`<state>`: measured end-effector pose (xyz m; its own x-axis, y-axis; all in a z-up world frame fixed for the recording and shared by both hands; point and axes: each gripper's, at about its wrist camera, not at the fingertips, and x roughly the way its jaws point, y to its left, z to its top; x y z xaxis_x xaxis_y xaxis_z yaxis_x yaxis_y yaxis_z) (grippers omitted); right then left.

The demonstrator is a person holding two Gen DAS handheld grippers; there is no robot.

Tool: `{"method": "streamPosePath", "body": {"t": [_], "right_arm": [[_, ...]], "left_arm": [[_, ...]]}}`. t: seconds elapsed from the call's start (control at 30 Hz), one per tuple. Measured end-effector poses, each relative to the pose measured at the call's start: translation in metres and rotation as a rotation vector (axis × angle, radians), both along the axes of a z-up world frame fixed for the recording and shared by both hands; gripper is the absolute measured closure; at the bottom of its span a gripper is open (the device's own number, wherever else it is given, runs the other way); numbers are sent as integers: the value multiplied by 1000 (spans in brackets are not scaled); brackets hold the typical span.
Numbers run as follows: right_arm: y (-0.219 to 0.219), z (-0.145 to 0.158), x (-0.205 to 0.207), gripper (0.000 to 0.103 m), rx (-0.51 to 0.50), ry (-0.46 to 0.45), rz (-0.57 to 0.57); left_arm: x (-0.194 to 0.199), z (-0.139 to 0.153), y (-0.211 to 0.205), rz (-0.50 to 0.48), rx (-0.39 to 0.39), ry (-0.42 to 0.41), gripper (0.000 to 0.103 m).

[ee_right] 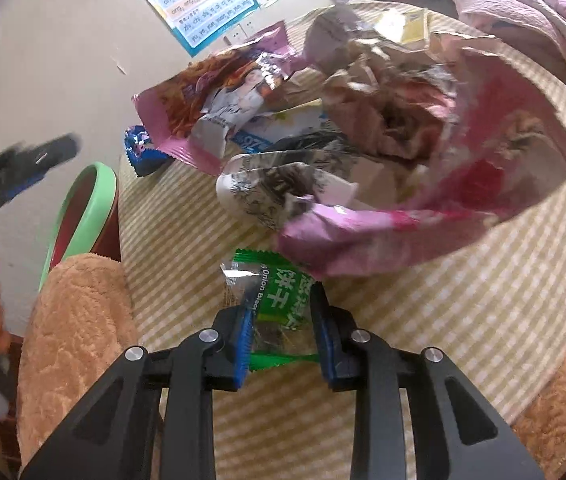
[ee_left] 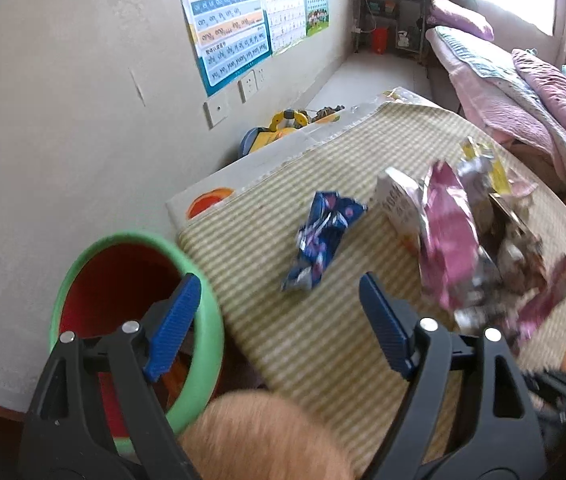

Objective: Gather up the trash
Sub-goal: 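Grasp the blue wrapper with the left gripper while the right gripper grasps a green candy wrapper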

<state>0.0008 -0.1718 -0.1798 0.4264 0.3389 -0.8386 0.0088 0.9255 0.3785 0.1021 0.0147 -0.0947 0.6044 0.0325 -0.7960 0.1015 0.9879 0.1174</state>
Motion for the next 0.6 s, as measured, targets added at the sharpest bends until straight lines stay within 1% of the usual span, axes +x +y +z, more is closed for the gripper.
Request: {"method": "streamPosePath", "body": {"t": [0.13, 0.2, 0.27, 0.3, 0.33, 0.37, 0.43, 0.53, 0.6], "right_arm": [[-5, 6, -7, 75, -15, -12, -1], [-7, 9, -11, 74, -20, -15, 15], [-7, 10, -15, 62, -15, -12, 29], [-6, 12, -17, 49, -7, -20, 31], [-6, 13, -18, 41, 0, -31, 32], [-6, 14, -20, 40, 6, -39, 34], [-8, 17, -22, 34, 23, -47, 35], [-13, 15, -23, 33, 46, -45, 28], [-15, 12, -23, 33, 62, -33, 20]], "left_arm": [[36, -18, -10, 10, 7, 53, 24], [50, -28, -17, 5, 27, 76, 24], [61, -36, -22, -4, 42, 89, 24], [68, -42, -25, 4, 60, 104, 24], [72, -46, -25, 7, 70, 115, 24], [75, -49, -26, 9, 77, 122, 24], [79, -55, -25, 20, 93, 134, 24], [79, -56, -26, 14, 75, 133, 24], [79, -59, -30, -9, 88, 142, 24]]}}
